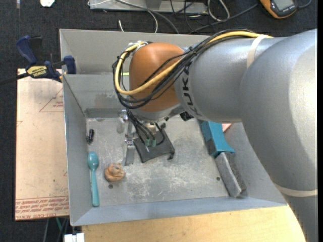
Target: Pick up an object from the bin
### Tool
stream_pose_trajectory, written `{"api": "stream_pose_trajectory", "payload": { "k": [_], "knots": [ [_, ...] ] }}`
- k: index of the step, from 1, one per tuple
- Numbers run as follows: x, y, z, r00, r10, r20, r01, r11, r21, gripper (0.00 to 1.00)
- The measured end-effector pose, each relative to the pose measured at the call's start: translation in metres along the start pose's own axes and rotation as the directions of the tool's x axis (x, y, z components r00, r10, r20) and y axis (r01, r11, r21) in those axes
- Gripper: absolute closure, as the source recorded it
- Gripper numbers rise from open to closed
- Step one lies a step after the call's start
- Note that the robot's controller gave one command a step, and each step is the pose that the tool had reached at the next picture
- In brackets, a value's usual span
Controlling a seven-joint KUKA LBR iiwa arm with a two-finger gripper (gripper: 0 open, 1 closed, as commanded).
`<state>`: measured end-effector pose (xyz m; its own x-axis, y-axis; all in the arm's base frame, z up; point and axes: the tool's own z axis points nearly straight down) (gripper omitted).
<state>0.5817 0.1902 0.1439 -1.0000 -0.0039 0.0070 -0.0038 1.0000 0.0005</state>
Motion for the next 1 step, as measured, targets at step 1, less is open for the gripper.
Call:
{"api": "stream_pose_trajectory", "payload": {
  "k": [1],
  "knots": [
    [-0.0021,-0.0007,-0.0041,1.0,0.003,0.007,-0.003,1.0,-0.001,0.0]
  ]
}}
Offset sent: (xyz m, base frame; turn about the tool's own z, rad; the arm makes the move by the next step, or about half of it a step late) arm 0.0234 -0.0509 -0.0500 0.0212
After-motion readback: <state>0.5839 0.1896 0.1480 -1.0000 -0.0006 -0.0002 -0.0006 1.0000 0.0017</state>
